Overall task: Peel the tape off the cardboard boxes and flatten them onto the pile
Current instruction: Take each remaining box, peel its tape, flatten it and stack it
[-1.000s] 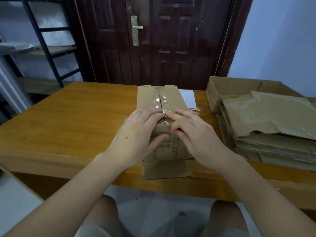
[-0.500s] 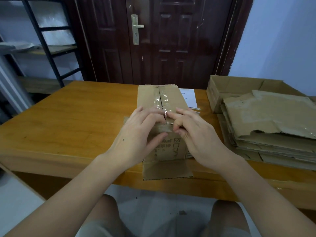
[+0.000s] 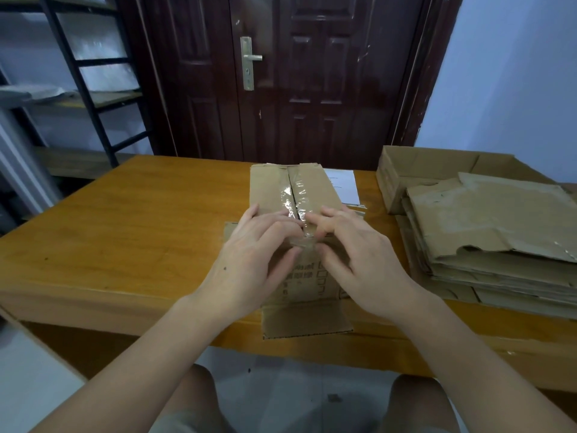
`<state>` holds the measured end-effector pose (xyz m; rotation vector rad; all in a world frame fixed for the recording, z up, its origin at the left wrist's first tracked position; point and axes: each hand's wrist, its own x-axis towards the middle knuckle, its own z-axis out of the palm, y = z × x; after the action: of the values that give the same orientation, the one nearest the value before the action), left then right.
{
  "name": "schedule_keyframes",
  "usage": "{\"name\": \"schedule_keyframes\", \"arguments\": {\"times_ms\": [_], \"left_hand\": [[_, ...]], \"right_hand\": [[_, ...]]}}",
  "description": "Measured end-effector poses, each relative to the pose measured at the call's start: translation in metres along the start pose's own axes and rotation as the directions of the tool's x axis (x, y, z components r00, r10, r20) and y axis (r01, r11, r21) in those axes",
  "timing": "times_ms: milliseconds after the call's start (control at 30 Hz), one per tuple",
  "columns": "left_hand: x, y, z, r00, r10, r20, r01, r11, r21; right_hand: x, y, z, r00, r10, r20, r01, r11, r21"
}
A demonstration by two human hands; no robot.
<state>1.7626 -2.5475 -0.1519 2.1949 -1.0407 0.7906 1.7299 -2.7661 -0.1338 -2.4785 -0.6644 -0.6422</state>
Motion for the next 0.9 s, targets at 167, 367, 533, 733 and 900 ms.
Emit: {"name": "schedule_keyframes", "arguments": {"times_ms": [167,367,533,733,900], "left_hand": [[0.003,-0.007,-0.013,0.997,0.041,0.068,-0.046,0.997,0.062],[-0.008,-0.005,-0.017,0.994,0.084,-0.065,-0.065,0.966,0.250],[-0.011,0.001,-0.016,0.984,0.086,-0.155,-0.038,0.957,0.287],[-0.008,0.008,-0.016,0.963,0.133,-0.236,-0.043,0.936,0.351],[-0.008,0.009,-0.010,0.957,0.105,-0.269,-0.006,0.938,0.346]], "right_hand": [[-0.001,-0.012,0.005,0.999,0.008,-0.049,-0.015,0.989,-0.144],[0.002,-0.026,0.017,0.987,-0.060,-0.147,0.005,0.937,-0.348],[0.000,-0.021,0.015,0.987,-0.086,-0.134,0.039,0.947,-0.320],[-0.004,-0.024,0.010,0.992,-0.064,-0.104,0.029,0.951,-0.307],[0.002,-0.027,0.011,0.971,-0.113,-0.211,0.033,0.937,-0.349]]}}
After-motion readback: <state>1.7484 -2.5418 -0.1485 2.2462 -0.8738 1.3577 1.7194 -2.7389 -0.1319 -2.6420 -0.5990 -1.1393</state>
